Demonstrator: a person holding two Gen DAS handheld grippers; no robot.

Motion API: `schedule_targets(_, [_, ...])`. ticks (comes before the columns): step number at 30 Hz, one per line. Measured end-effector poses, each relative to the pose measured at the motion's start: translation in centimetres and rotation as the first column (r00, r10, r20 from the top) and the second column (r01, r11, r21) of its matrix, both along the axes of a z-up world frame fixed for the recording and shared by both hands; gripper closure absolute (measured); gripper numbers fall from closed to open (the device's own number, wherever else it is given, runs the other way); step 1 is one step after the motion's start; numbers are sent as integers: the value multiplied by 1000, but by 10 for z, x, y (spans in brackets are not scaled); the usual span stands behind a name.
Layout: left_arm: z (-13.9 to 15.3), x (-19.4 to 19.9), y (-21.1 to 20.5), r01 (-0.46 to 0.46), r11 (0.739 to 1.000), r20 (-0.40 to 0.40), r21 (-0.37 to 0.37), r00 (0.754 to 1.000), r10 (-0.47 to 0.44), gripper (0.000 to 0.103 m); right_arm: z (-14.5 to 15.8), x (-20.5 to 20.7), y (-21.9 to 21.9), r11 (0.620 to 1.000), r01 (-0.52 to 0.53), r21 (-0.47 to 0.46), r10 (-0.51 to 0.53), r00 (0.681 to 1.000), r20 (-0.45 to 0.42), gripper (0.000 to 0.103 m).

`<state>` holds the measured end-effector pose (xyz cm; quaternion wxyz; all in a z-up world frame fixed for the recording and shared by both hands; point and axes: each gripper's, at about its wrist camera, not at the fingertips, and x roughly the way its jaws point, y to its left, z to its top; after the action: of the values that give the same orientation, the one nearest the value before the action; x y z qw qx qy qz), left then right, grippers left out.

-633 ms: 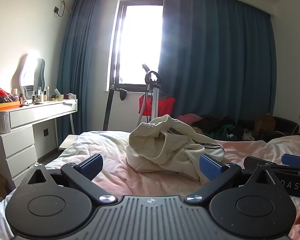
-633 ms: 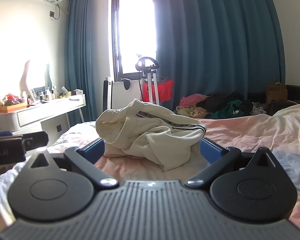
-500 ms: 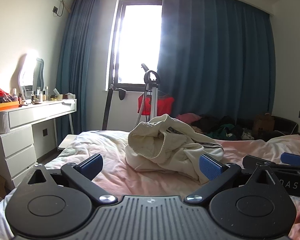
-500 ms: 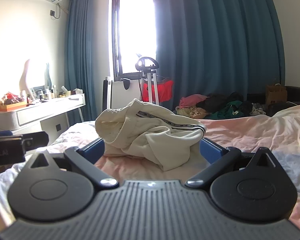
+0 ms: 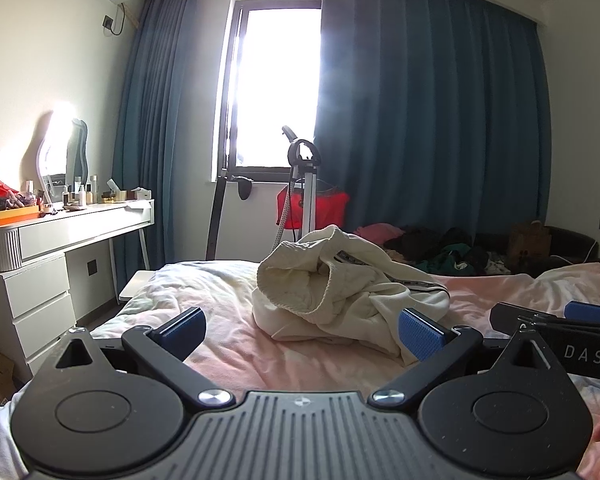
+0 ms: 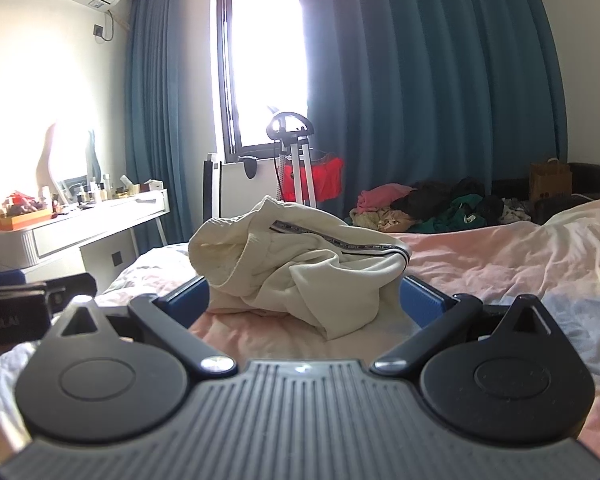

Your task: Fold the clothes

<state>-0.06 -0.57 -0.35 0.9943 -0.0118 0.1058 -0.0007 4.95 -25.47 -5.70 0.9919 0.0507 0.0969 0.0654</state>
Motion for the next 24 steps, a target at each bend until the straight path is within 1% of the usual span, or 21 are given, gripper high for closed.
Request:
schedule_targets(11, [0, 5, 1, -7, 1000, -21, 2, 1000, 7, 0, -2, 1, 1, 1000, 5, -11, -5, 1000, 12, 0])
schedule_targets(18, [0, 2, 0, -26, 999, 5, 22, 1000, 26, 0, -1, 0, 1, 1000, 4, -3, -4, 1000, 13, 0])
schedule_targets(21, [0, 2, -1, -28, 999, 8, 31, 1000, 27, 0, 2, -4, 2, 1000, 23, -9, -23, 999, 36, 0])
schedule_targets(24, [1, 4, -1, -41, 998, 7, 45, 999, 41, 0, 6, -9, 5, 998, 56, -38, -54, 996, 69, 0])
